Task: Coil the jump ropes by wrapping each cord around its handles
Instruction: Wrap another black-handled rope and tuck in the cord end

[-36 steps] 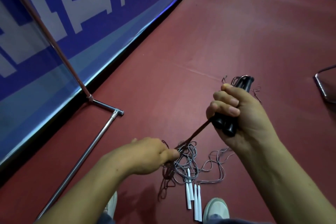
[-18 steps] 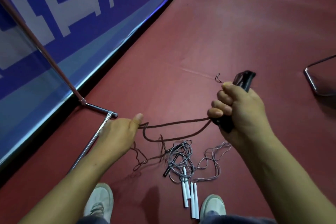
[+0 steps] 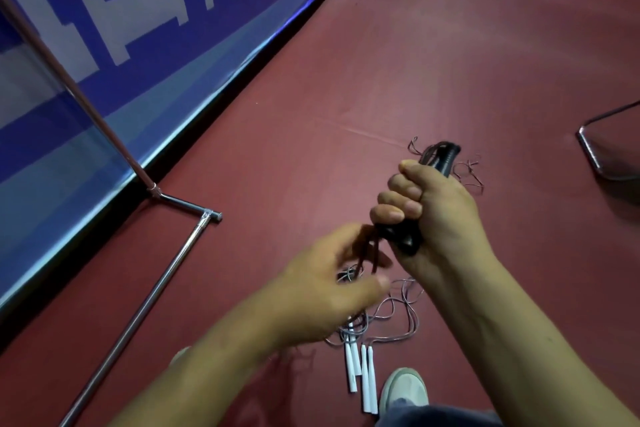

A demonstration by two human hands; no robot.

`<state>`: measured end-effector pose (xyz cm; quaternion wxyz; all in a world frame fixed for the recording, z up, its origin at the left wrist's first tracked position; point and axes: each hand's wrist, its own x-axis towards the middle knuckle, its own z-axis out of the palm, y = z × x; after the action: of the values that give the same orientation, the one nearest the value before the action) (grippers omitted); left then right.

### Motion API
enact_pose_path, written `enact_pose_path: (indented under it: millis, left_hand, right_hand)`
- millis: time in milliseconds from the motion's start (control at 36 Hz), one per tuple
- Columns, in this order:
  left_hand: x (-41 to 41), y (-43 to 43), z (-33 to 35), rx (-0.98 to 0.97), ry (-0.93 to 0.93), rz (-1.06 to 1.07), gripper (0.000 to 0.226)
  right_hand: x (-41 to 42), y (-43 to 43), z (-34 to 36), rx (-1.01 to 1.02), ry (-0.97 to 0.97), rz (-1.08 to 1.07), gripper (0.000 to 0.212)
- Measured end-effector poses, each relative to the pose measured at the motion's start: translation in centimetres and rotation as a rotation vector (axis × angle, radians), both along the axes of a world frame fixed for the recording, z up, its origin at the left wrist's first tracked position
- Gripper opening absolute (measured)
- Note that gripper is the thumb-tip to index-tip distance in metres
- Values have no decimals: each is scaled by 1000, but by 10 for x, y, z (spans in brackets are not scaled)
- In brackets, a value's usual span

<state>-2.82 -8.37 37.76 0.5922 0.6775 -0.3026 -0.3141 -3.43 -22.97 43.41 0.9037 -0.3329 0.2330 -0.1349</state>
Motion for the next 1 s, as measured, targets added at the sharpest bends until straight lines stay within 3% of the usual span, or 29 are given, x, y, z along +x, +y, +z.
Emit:
enact_pose_path:
  millis: [83,250,444,500,611,667,806,889,1000]
  left_hand:
    - [-10,-13,2,49,-22,60,26]
    - [5,-2,-7,175,-531,127,31]
    - [12,8,-18,341,-546,121,29]
    - [11,4,-18,300,-543,130,22]
    - [-4,-5,-2,15,-500,229,71]
    - [-11,-8,7,-131,-472,268,72]
    - [-13,-14,4,-133,-530,399,89]
    - [-13,-14,3,-163,-593,366,84]
    - [-10,-13,5,-85,-732,348,51]
  right_hand:
    - [2,4,1,67,-7,18,30]
    - [-4,-10,2,334,33,53,42]
    - [-7,-12,6,496,-42,63,41]
    - [-5,-9,5,465,-59,16,38]
    - [-1,2,6,208,-28,-49,35]
    - [-1,6,4,143,-27,-44,33]
    - [-2,4,-4,59,18,-38,30]
    - [-2,2,-3,108,24,-15,33]
    - [-5,8,3,137,37,28,33]
